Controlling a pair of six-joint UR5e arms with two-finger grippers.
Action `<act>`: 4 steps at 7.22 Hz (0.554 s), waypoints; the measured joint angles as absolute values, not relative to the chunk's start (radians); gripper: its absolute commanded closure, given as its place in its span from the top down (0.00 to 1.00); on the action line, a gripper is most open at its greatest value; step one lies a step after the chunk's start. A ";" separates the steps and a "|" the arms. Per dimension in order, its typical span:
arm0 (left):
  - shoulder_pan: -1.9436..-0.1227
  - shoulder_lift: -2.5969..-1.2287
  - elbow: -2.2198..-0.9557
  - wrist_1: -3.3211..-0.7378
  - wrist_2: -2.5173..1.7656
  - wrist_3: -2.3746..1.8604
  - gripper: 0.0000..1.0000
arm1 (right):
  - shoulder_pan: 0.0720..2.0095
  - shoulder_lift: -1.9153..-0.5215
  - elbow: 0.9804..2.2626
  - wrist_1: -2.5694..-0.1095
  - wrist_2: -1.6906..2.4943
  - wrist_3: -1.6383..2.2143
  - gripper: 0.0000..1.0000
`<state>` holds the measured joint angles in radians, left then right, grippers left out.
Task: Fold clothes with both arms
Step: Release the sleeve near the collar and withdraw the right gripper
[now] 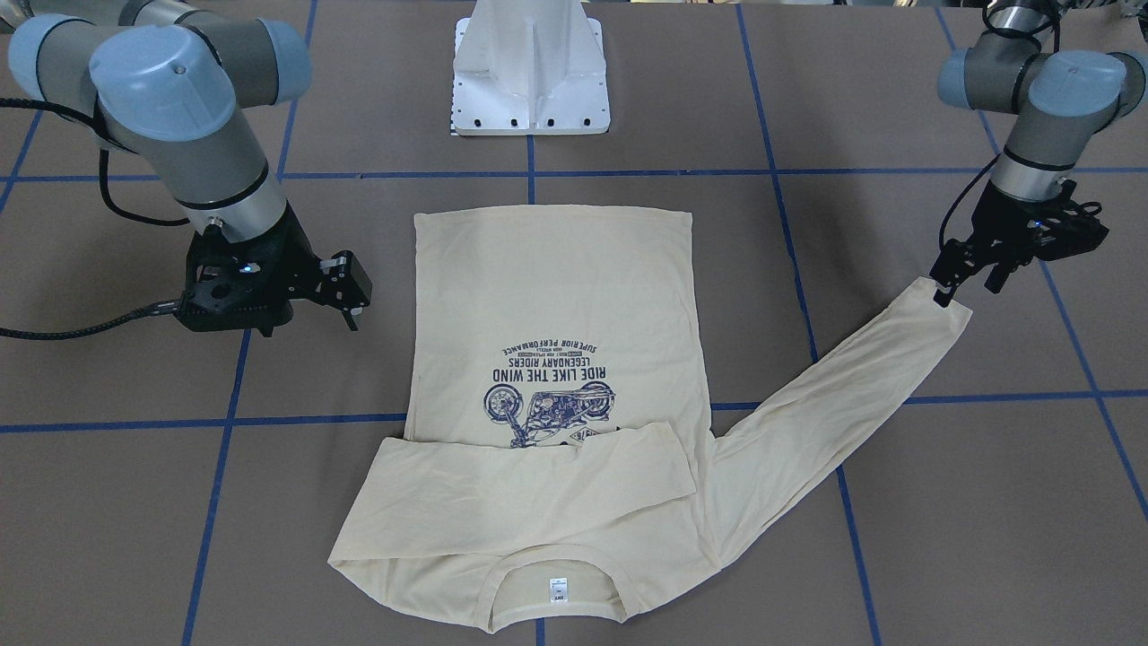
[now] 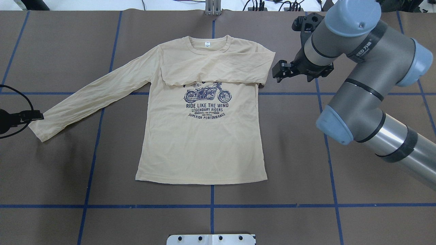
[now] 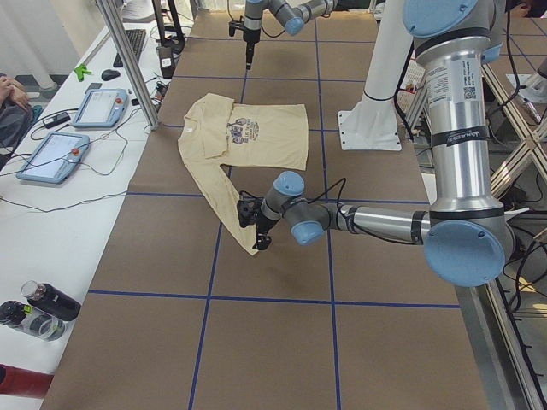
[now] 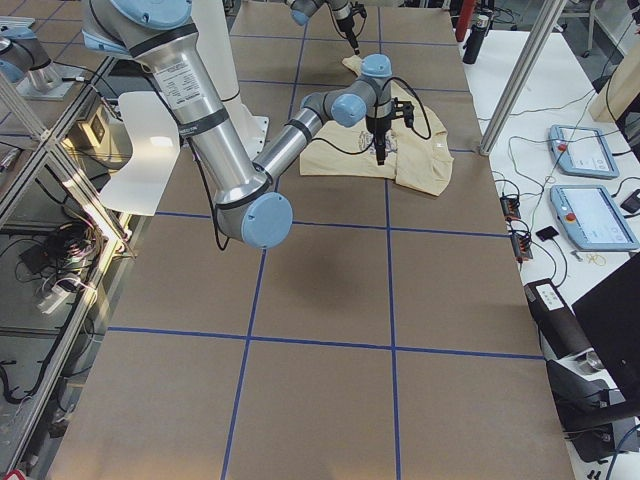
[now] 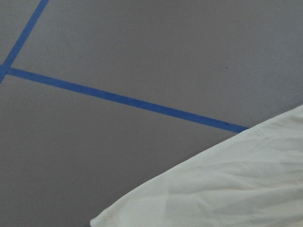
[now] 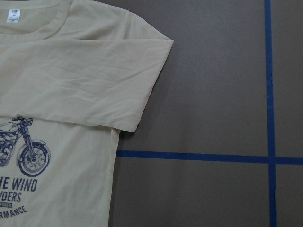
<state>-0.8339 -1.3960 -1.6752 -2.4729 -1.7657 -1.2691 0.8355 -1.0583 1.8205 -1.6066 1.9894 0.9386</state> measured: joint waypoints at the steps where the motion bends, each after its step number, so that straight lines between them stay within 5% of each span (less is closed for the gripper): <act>1: -0.827 -1.398 -1.659 -2.484 -1.763 -1.272 0.99 | 0.847 -1.069 1.833 -1.614 1.995 0.933 1.00; 4: -0.793 -1.409 -1.634 -2.487 -1.755 -1.272 0.97 | 0.876 -1.071 1.839 -1.628 2.028 0.929 1.00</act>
